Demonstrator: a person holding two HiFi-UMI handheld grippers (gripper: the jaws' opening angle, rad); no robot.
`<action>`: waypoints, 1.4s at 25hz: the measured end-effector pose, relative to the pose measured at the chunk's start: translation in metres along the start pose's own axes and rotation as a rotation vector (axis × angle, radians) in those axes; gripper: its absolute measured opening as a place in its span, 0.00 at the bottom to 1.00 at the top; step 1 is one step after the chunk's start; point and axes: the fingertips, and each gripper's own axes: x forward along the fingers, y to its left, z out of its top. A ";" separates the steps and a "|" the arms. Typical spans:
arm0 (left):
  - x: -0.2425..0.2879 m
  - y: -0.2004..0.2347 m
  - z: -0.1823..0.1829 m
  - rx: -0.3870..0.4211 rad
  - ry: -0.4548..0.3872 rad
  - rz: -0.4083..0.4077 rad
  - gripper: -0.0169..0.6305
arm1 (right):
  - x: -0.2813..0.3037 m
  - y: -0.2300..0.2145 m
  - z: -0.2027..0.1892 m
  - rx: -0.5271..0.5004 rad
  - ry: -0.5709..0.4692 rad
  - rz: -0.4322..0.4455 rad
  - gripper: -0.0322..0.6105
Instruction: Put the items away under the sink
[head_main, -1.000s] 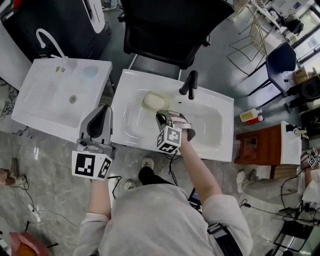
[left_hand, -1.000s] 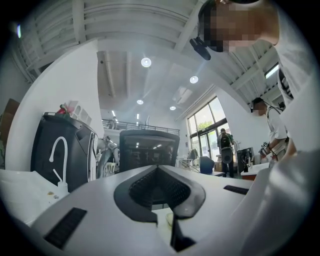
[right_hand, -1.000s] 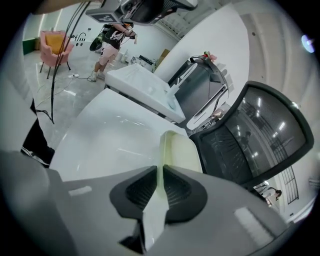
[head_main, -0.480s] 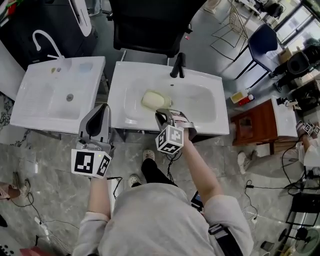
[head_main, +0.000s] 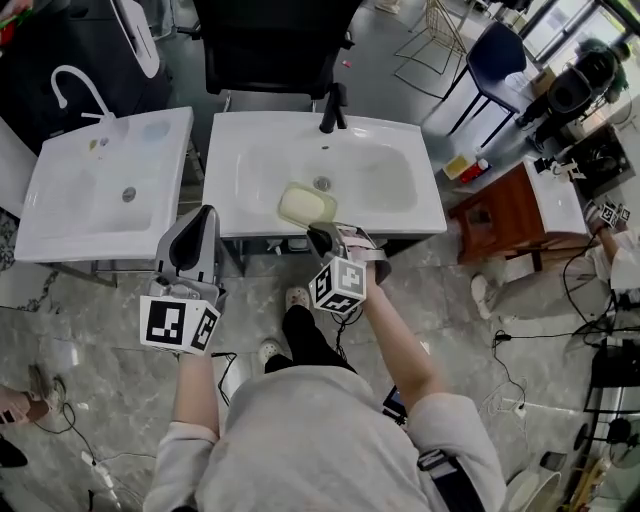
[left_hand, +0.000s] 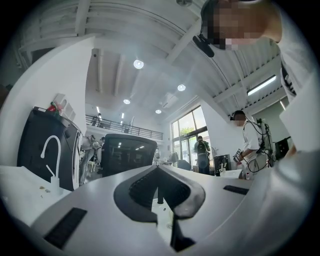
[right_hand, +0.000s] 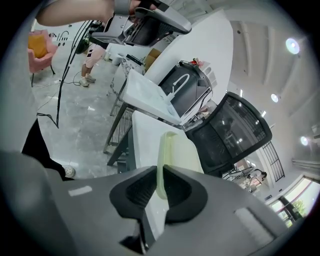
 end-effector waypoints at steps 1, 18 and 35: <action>-0.002 -0.003 0.000 -0.002 0.000 -0.007 0.04 | -0.004 0.002 -0.001 0.003 0.002 -0.004 0.12; -0.014 -0.039 0.002 -0.011 0.007 0.014 0.04 | -0.050 0.035 -0.005 -0.010 -0.070 0.018 0.12; -0.065 -0.134 -0.018 -0.027 0.032 0.189 0.04 | -0.117 0.093 -0.055 -0.097 -0.192 0.153 0.12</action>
